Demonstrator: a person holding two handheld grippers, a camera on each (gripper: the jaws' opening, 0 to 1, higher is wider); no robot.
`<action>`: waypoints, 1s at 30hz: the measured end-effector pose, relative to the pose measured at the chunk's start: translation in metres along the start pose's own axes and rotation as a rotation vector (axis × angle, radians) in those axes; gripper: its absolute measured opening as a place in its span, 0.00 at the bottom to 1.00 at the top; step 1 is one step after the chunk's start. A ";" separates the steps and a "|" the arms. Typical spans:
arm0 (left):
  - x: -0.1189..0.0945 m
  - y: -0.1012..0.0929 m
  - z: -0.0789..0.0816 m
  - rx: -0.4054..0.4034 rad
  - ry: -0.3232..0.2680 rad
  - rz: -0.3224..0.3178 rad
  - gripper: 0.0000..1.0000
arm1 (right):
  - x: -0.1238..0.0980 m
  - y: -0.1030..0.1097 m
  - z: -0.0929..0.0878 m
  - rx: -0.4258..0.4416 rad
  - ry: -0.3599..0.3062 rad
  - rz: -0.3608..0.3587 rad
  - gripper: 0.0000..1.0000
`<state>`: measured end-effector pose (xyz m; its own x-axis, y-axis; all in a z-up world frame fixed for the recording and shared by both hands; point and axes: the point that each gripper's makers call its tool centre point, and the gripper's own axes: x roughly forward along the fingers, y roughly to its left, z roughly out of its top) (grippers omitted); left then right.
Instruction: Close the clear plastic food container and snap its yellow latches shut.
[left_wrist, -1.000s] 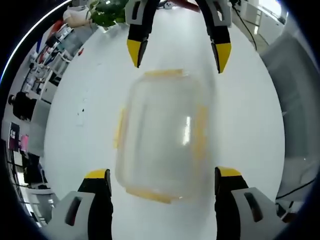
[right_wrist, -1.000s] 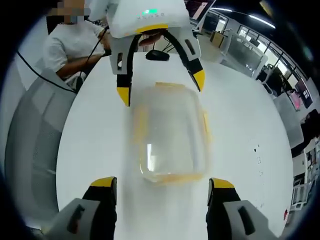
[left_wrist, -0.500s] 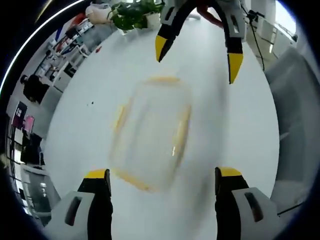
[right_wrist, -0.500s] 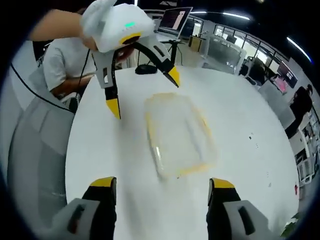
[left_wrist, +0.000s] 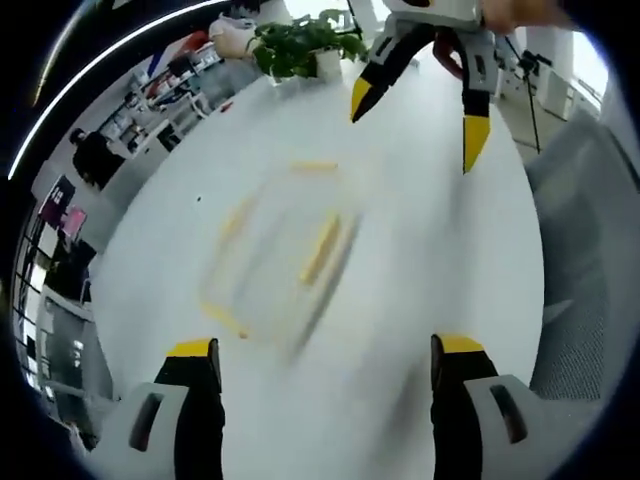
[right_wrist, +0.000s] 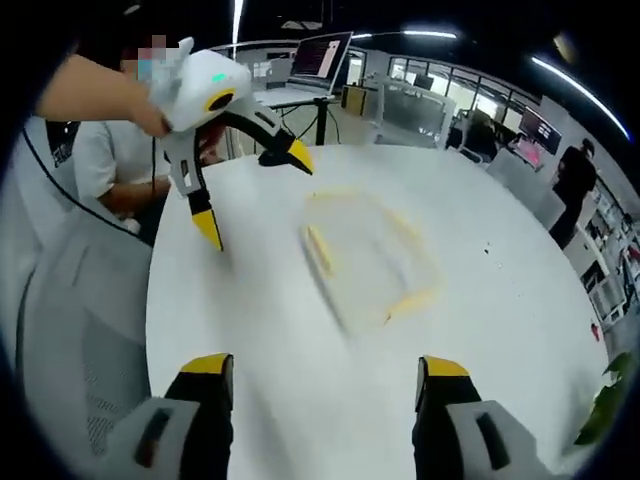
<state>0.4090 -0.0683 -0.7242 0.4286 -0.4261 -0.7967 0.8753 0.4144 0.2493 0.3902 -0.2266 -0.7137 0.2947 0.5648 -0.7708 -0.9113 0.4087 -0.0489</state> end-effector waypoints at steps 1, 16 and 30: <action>-0.002 -0.002 -0.001 -0.012 -0.006 0.001 0.86 | -0.002 0.003 0.000 0.008 -0.015 -0.007 0.74; -0.031 -0.042 0.000 -0.138 -0.160 0.064 0.86 | -0.030 0.025 -0.012 0.099 -0.145 -0.106 0.76; -0.049 -0.067 -0.019 -0.225 -0.211 0.100 0.89 | -0.051 0.043 -0.037 0.156 -0.222 -0.219 0.77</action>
<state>0.3249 -0.0602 -0.7128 0.5678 -0.5214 -0.6370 0.7648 0.6203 0.1740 0.3255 -0.2640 -0.6999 0.5489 0.5868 -0.5952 -0.7701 0.6320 -0.0871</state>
